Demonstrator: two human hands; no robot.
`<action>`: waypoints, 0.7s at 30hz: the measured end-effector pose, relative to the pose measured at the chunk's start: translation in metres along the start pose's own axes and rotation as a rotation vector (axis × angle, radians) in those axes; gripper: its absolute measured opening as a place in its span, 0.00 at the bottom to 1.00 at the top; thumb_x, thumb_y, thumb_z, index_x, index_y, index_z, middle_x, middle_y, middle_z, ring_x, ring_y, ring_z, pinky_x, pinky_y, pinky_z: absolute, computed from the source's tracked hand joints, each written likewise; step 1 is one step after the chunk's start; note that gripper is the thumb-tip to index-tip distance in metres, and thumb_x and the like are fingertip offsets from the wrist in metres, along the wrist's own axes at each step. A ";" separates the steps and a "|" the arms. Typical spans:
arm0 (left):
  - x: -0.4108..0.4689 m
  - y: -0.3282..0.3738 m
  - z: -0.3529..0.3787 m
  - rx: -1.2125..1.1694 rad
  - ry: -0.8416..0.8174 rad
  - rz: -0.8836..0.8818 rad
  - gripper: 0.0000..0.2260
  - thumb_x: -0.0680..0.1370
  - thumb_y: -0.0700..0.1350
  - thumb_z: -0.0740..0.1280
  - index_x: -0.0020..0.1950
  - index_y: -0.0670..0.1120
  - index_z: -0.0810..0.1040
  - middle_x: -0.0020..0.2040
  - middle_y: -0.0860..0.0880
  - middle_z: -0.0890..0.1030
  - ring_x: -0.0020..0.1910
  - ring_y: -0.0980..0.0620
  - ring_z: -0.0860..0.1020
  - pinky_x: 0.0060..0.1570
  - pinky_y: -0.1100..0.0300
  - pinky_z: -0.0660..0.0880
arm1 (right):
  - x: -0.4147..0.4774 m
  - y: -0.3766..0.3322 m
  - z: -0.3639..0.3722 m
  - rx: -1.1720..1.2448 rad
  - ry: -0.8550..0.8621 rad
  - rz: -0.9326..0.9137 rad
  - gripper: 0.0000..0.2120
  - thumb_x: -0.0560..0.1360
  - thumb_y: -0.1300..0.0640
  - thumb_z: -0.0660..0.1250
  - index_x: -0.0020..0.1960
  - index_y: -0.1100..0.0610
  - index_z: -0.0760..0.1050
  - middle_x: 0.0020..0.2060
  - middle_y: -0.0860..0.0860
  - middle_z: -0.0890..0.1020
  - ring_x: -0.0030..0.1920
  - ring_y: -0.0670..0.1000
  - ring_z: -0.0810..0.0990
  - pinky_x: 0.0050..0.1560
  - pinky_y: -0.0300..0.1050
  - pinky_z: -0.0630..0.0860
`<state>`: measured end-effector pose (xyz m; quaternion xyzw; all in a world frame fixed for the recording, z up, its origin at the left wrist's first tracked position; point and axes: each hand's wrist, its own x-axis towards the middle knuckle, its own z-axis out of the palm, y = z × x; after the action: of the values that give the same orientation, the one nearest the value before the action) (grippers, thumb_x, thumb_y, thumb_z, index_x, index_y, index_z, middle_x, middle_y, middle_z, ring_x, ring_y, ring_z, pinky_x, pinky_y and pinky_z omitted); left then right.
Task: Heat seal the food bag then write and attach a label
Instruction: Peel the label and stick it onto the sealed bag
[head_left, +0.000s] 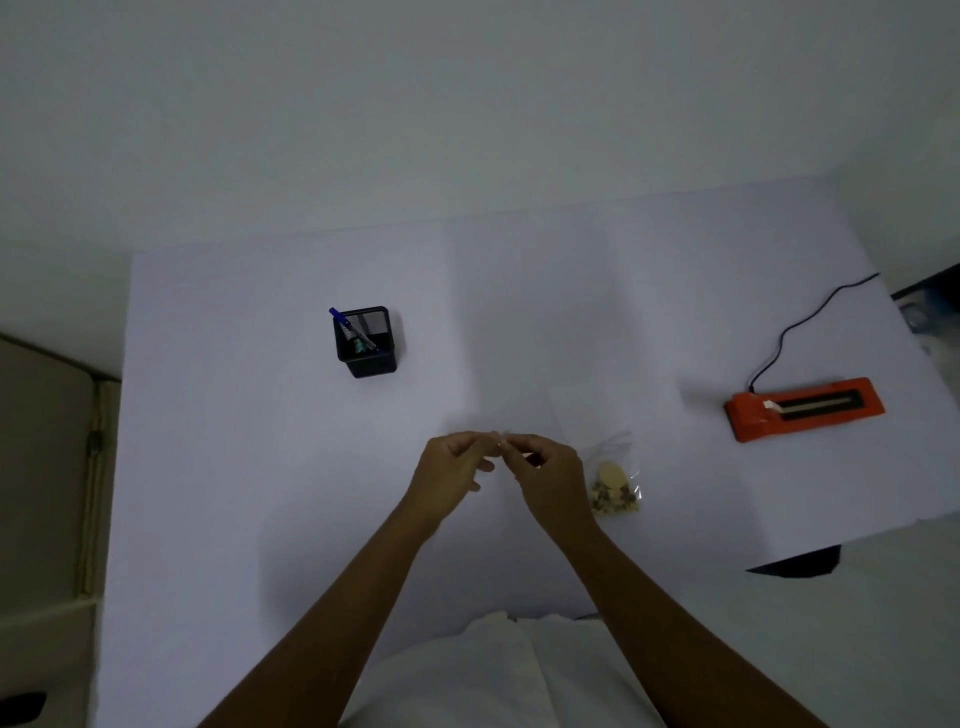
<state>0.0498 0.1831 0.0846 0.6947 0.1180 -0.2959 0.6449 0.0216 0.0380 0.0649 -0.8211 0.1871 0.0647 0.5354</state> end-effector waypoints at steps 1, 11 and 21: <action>-0.002 0.001 0.005 -0.006 0.003 0.005 0.10 0.78 0.52 0.65 0.54 0.51 0.83 0.48 0.53 0.85 0.46 0.54 0.82 0.40 0.62 0.77 | -0.002 0.001 -0.005 -0.006 -0.001 -0.018 0.09 0.76 0.54 0.70 0.54 0.56 0.84 0.44 0.48 0.87 0.39 0.44 0.83 0.41 0.38 0.80; 0.010 -0.005 0.067 0.130 0.051 0.044 0.07 0.78 0.44 0.67 0.51 0.43 0.83 0.44 0.47 0.85 0.38 0.58 0.81 0.32 0.72 0.73 | -0.007 0.035 -0.065 0.022 0.031 0.023 0.05 0.76 0.59 0.69 0.50 0.52 0.81 0.41 0.46 0.83 0.41 0.47 0.81 0.39 0.33 0.77; 0.051 -0.023 0.154 0.209 0.030 -0.066 0.06 0.77 0.44 0.68 0.46 0.44 0.84 0.41 0.48 0.85 0.37 0.53 0.81 0.33 0.63 0.75 | 0.035 0.089 -0.138 0.079 -0.072 0.242 0.02 0.74 0.59 0.72 0.44 0.57 0.84 0.37 0.52 0.86 0.37 0.48 0.83 0.37 0.38 0.79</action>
<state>0.0381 0.0266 0.0384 0.7584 0.1186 -0.3172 0.5570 0.0077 -0.1267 0.0358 -0.7678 0.2679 0.1510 0.5621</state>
